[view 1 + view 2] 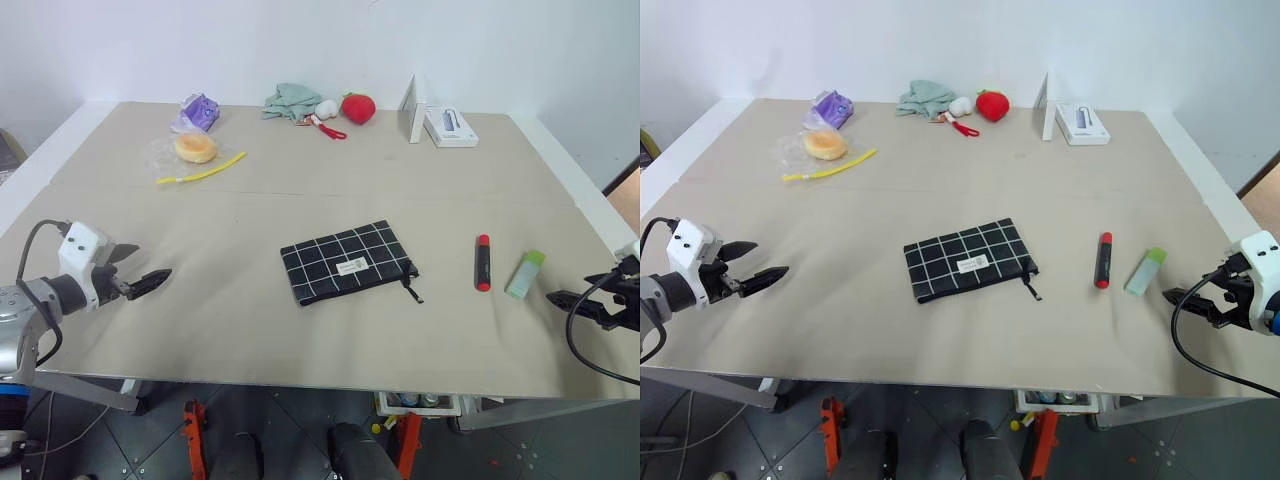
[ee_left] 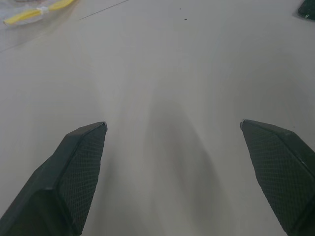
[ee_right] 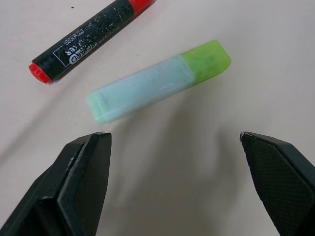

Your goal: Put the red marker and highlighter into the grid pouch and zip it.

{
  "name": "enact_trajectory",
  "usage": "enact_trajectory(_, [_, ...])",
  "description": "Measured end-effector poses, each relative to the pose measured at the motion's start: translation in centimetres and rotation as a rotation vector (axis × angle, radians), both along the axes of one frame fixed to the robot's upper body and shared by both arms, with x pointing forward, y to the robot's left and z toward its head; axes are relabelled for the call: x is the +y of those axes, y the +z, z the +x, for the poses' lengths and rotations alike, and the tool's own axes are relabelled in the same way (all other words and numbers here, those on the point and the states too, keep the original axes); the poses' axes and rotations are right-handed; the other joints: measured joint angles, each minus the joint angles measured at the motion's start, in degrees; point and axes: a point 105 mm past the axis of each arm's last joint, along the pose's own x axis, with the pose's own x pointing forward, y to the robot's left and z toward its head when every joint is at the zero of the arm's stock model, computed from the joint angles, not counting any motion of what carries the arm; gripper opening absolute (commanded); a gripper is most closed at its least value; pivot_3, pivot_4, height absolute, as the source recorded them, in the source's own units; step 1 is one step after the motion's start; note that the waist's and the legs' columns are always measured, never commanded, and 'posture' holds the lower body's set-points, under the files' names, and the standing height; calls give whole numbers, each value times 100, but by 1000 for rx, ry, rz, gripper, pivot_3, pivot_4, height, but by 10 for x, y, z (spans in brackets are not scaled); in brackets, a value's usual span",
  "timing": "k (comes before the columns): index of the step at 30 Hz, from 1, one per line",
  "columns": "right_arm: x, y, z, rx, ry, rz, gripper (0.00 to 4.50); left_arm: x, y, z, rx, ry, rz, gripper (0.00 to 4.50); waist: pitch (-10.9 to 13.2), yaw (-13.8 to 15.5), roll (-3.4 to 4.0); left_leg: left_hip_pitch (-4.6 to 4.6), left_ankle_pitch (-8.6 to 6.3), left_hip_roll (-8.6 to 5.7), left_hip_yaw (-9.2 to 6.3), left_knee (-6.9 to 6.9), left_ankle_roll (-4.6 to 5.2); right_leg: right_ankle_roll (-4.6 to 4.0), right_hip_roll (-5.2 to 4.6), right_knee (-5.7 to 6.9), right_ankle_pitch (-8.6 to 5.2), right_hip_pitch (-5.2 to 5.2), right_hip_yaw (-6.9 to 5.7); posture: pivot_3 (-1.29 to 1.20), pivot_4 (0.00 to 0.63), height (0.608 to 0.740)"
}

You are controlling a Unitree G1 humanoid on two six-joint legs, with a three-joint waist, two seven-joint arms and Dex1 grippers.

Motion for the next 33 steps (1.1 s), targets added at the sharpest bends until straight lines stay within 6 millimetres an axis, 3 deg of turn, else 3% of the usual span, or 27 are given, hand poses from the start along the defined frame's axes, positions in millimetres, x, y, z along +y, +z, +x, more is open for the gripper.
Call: enact_trajectory(33, [-3,4,-2,-29,-21,-5,4500,-9,-4,14,7,-6,-35,4478,-1,7,2,0,0,0,-1,5,1,5,0,2,4,2,0,0,150,732])
